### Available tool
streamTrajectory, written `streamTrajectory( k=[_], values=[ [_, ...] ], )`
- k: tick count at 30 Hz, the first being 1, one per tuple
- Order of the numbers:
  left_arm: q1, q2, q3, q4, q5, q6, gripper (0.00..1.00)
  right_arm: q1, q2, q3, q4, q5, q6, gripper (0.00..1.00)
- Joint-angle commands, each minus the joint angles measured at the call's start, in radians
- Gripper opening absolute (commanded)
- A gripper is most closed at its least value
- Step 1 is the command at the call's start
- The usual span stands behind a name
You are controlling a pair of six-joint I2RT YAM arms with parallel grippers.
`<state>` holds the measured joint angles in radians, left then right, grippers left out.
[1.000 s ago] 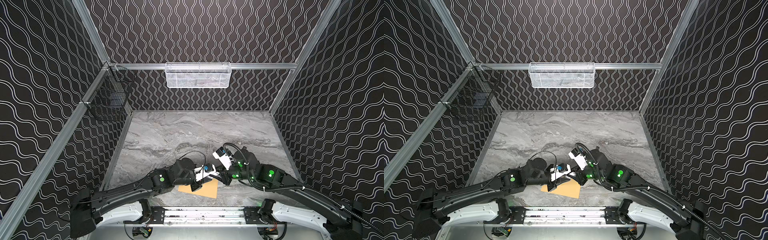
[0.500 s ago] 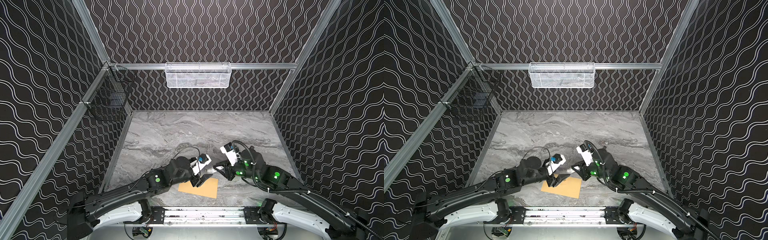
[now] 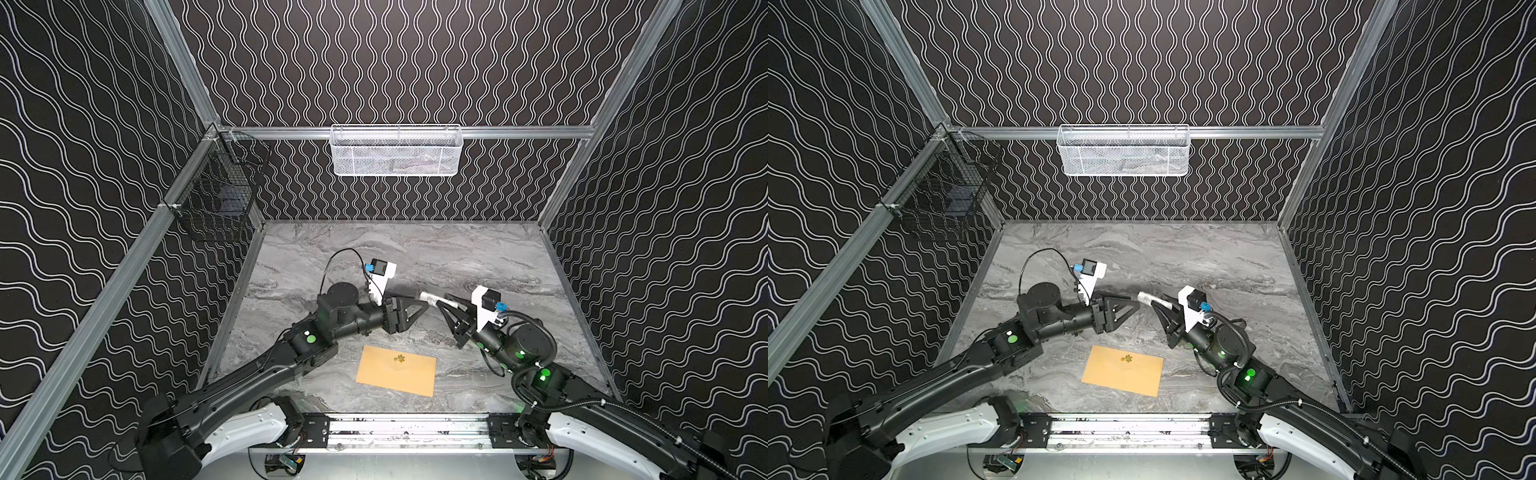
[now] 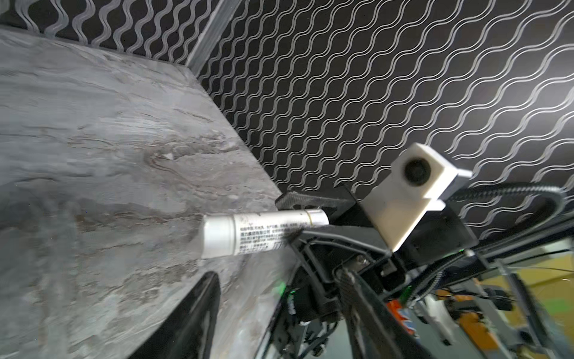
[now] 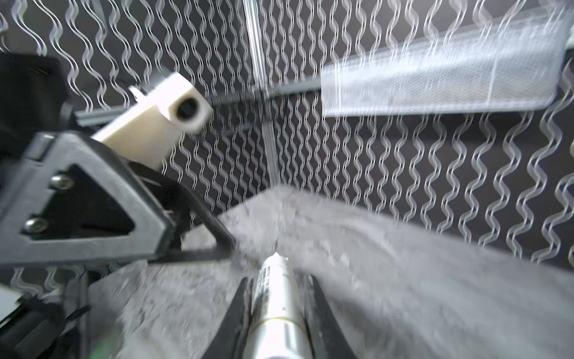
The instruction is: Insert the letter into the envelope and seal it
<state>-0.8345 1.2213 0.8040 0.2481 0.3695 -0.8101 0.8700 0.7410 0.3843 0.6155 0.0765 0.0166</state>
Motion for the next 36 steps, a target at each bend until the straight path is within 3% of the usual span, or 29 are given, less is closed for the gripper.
streamTrajectory(
  k=[1, 12, 22, 36],
  values=[
    [0.026, 0.054, -0.004, 0.259, 0.159, -0.208, 0.62, 0.007, 0.037, -0.035, 0.352, 0.052, -0.101, 0.00],
    [0.064, 0.140, -0.066, 0.522, 0.206, -0.339, 0.63, 0.066, 0.121, -0.051, 0.485, 0.099, -0.178, 0.00],
    [0.081, 0.174, -0.079, 0.642, 0.213, -0.399, 0.55, 0.150, 0.208, -0.055, 0.557, 0.156, -0.236, 0.00],
    [0.092, 0.139, -0.103, 0.665, 0.217, -0.396, 0.20, 0.260, 0.385, -0.039, 0.678, 0.315, -0.363, 0.00]
  ],
)
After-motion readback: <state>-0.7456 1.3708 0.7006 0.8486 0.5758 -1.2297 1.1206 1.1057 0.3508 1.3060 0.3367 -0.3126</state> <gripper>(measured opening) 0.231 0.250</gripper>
